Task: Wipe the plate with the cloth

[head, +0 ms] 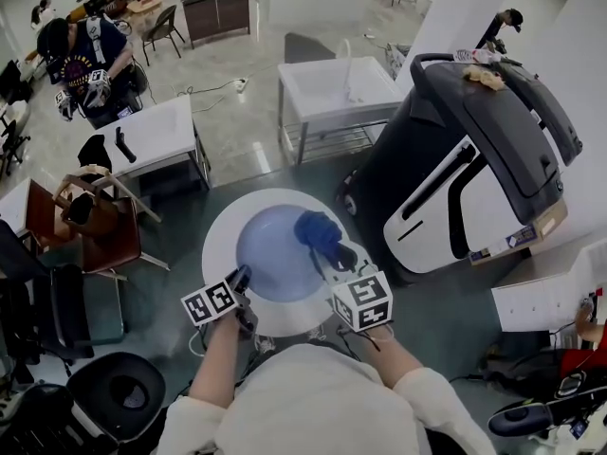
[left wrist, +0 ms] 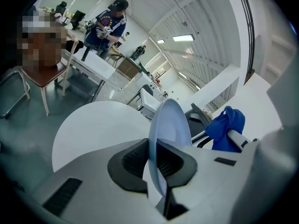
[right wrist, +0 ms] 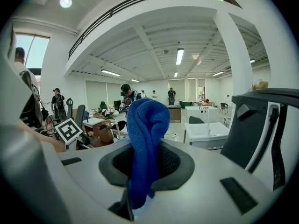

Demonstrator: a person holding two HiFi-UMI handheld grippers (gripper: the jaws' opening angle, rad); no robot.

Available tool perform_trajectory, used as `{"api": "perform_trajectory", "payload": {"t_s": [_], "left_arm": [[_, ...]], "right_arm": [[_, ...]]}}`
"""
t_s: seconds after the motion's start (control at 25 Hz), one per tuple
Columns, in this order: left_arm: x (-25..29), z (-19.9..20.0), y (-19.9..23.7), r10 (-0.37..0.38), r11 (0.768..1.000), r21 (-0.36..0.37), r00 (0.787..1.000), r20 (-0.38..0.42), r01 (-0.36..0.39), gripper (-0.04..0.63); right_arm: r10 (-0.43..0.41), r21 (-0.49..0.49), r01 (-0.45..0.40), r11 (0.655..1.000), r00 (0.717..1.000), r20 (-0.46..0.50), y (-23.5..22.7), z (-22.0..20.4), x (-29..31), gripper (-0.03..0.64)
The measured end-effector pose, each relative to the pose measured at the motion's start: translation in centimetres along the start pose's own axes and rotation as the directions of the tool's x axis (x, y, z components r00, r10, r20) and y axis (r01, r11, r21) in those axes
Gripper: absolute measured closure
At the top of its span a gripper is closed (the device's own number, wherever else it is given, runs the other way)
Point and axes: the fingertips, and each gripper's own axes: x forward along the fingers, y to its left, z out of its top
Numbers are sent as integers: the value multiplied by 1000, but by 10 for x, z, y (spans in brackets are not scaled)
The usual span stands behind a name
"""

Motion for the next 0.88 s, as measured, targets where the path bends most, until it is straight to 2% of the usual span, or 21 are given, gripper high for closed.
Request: {"api": "perform_trajectory", "payload": {"t_s": [0.4, 0.88], "left_arm": [[21, -20, 44, 108, 993, -43, 992, -62, -110, 551], [41, -34, 76, 164, 977, -119, 980, -109, -176, 551]], "right_arm": [[1, 33, 0, 999, 999, -37, 2, -16, 1, 526], [-12, 51, 16, 999, 997, -78, -4, -30, 0, 526]]}}
